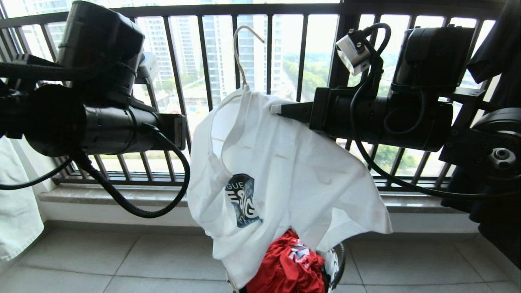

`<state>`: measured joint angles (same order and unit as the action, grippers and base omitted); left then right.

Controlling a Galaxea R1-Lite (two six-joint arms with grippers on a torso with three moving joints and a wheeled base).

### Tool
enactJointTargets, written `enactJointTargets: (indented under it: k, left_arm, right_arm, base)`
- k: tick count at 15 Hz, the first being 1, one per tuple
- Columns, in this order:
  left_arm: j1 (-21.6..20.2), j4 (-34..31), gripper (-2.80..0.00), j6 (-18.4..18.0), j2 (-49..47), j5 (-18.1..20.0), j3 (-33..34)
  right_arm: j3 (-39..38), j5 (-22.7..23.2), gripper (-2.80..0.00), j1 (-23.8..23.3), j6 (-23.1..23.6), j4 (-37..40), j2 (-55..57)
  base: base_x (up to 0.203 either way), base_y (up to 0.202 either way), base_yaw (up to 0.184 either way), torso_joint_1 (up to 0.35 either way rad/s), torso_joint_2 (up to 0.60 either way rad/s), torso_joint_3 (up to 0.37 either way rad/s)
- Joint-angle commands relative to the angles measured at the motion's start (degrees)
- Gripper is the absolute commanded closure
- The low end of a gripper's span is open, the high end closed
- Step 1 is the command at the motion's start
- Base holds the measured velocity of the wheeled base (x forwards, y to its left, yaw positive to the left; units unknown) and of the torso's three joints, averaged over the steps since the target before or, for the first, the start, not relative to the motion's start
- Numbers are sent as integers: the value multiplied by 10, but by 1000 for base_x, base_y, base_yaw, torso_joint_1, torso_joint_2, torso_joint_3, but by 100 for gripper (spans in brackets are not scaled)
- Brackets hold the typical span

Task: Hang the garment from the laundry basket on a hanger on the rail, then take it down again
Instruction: Hang the clothes on the clothes rack

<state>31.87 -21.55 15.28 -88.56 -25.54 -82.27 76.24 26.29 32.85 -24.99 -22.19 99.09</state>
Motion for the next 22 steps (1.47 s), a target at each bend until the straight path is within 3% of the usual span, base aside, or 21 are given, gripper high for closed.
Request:
enactJointTargets:
  k: [1, 2, 6, 22]
  left_arm:
    - [-1, -70, 0, 35, -39, 22, -62]
    - [-1, -96, -280, 50, -53, 25, -82]
    - [-15, -106, -280, 81, -84, 25, -112]
    - [-20, -98, -280, 92, -179, 20, -154]
  right_arm:
    - [0, 2, 0, 0, -1, -1, 1]
    - [0, 2, 0, 0, -1, -1, 1]
    - [0, 3, 0, 0, -1, -1, 1]
    - [1, 3, 0, 0, -1, -1, 0]
  base:
    - [0, 0, 0, 0, 0, 0]
    - [0, 0, 0, 0, 0, 0]
    - [0, 0, 0, 0, 0, 0]
    - [0, 0, 0, 0, 0, 0]
